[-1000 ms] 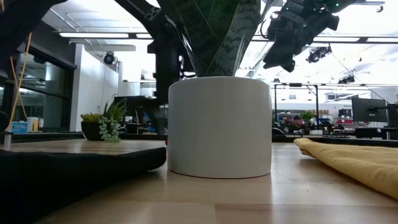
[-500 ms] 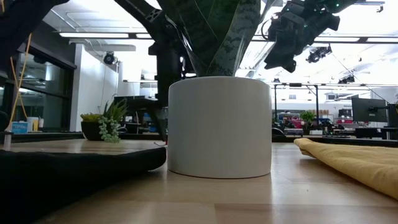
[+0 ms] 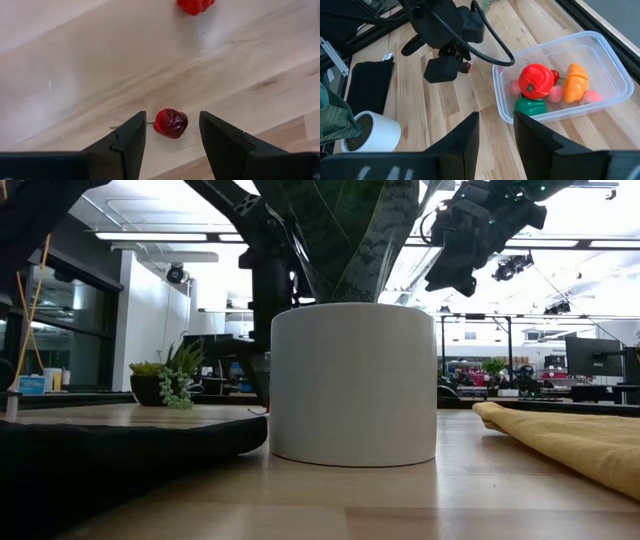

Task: Pick and placing Produce into tupperware
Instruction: Put the red cherry into the transparent container

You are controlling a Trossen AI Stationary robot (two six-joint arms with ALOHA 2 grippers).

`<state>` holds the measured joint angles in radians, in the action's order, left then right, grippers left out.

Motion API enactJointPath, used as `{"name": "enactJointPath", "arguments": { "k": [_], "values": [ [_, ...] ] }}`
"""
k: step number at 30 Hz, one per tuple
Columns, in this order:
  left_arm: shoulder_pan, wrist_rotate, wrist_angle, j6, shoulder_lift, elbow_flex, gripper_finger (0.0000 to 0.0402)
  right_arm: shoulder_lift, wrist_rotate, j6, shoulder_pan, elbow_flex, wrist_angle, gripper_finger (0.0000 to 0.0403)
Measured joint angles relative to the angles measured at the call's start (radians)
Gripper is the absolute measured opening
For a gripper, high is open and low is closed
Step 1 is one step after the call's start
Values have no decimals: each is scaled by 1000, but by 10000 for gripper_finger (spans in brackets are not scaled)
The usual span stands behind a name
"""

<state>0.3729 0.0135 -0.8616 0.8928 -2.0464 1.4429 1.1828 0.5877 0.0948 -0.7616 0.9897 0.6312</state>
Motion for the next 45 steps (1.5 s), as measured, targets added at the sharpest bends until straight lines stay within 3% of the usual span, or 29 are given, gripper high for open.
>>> {"name": "enactJointPath", "arguments": {
  "k": [30, 45],
  "values": [
    [0, 27, -6, -522, 0, 0, 172, 0, 0, -38, 0, 0, 0, 113],
    [7, 2, -5, -598, -12, 0, 172, 0, 0, -69, 0, 0, -2, 113]
  ]
}}
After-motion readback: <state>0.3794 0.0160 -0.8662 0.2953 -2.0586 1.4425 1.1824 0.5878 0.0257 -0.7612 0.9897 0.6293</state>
